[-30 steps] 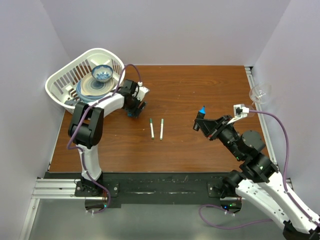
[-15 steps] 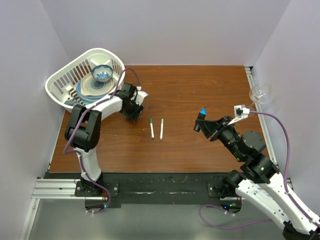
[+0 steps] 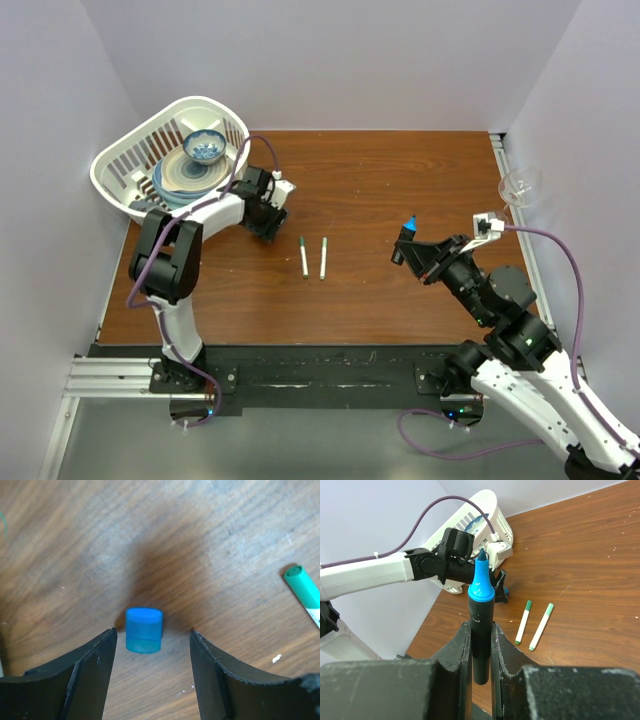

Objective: Insert the pens into the pen caps

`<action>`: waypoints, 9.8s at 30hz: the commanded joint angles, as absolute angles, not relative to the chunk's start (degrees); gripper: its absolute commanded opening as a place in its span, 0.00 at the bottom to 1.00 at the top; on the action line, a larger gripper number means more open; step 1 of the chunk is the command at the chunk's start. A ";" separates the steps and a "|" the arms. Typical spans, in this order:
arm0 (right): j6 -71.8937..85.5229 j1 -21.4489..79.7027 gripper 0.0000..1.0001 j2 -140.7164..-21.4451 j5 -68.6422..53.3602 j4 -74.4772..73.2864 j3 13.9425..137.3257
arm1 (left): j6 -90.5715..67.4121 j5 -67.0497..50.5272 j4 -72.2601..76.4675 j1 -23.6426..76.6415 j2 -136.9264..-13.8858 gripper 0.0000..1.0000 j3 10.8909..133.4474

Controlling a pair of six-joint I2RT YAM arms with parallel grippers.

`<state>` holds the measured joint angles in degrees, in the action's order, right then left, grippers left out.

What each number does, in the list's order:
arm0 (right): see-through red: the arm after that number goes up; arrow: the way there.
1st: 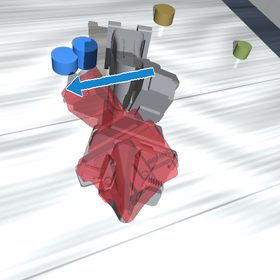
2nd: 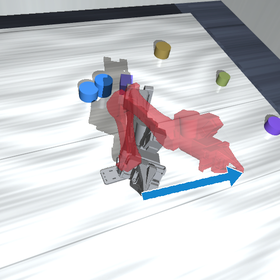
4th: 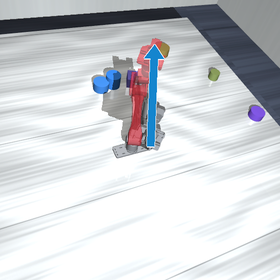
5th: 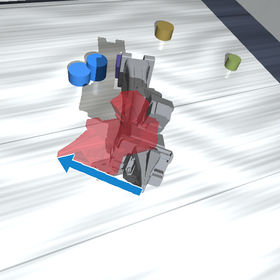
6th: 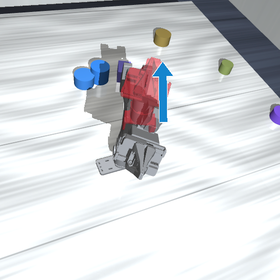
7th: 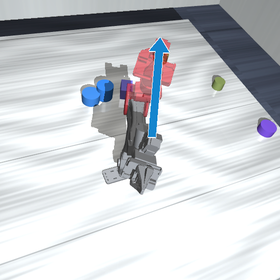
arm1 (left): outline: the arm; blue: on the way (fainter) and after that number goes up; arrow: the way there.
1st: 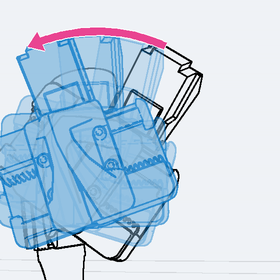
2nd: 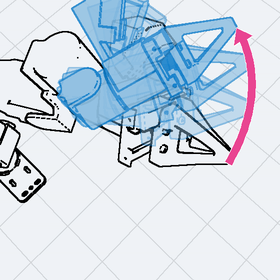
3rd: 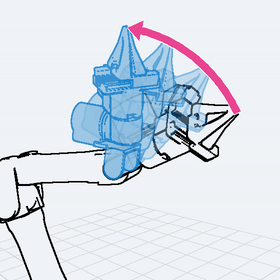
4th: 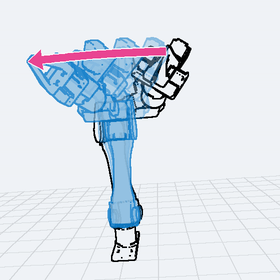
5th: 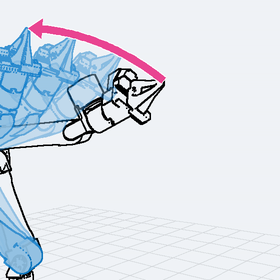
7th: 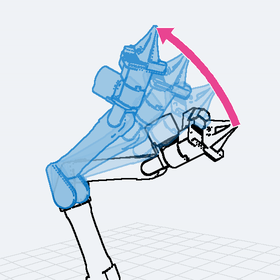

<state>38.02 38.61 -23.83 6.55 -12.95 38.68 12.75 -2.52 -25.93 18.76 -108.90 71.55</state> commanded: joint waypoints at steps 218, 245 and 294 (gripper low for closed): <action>39.81 37.27 0.00 -63.98 -22.93 36.74 62.48 | -54.83 -56.94 22.49 42.10 -46.67 0.00 32.96; 36.65 36.21 0.00 -75.23 -20.90 34.53 73.21 | -48.34 -53.79 10.99 41.66 -45.61 0.00 28.73; 32.69 36.30 0.93 -42.01 -11.25 -14.76 44.56 | -31.91 10.02 -12.48 28.83 -102.66 0.22 62.05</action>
